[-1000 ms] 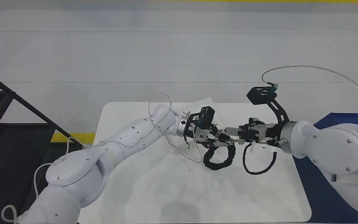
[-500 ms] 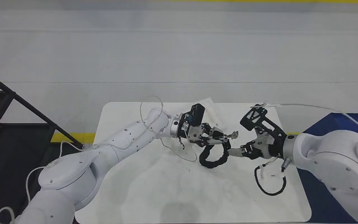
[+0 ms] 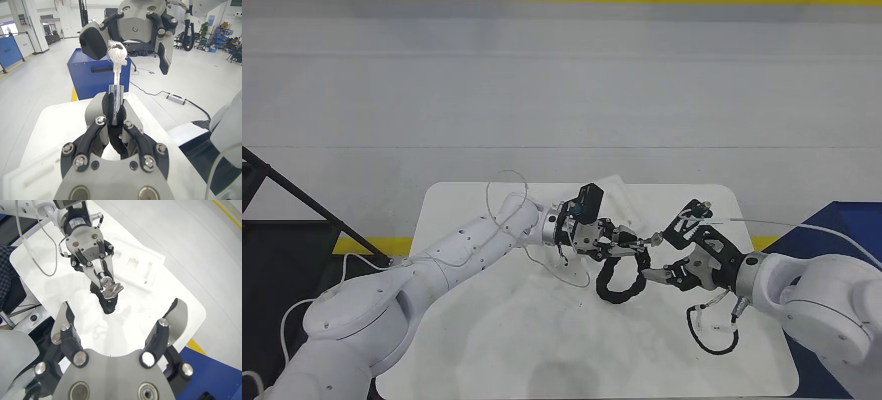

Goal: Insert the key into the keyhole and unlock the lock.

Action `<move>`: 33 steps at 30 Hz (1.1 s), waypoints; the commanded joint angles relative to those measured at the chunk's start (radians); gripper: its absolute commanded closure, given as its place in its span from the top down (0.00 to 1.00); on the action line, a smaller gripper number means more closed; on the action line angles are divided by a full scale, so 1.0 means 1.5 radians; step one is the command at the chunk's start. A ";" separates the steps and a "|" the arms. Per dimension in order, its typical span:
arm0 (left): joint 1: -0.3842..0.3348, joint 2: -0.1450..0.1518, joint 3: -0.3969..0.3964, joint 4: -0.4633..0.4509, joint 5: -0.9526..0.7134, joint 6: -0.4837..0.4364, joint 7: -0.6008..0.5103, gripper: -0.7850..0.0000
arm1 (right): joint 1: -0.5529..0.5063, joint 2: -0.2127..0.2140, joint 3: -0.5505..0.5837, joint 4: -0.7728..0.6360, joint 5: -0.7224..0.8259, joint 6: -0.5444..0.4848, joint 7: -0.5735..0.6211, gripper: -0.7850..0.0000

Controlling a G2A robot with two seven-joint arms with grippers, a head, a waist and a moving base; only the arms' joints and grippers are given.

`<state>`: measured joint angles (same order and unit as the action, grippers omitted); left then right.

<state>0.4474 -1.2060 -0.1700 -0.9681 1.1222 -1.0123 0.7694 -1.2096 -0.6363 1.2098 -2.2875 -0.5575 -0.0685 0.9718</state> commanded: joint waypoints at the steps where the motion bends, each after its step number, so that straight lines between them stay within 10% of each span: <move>1: -0.004 0.001 0.000 0.004 -0.004 0.000 -0.013 0.00 | 0.000 0.000 0.000 0.000 0.000 0.000 0.000 1.00; 22: -0.009 -0.002 0.000 -0.027 -0.160 0.000 -0.207 0.00 | 0.024 0.000 -0.002 0.037 -0.089 -0.288 -0.012 1.00; 33: -0.018 -0.006 0.000 -0.035 -0.240 0.000 -0.289 0.00 | 0.032 -0.007 -0.042 0.008 -0.141 -0.296 0.021 1.00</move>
<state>0.4206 -1.2141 -0.1700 -1.0178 0.7665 -1.0123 0.3458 -1.1641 -0.6459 1.1513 -2.2754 -0.7639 -0.5142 0.9980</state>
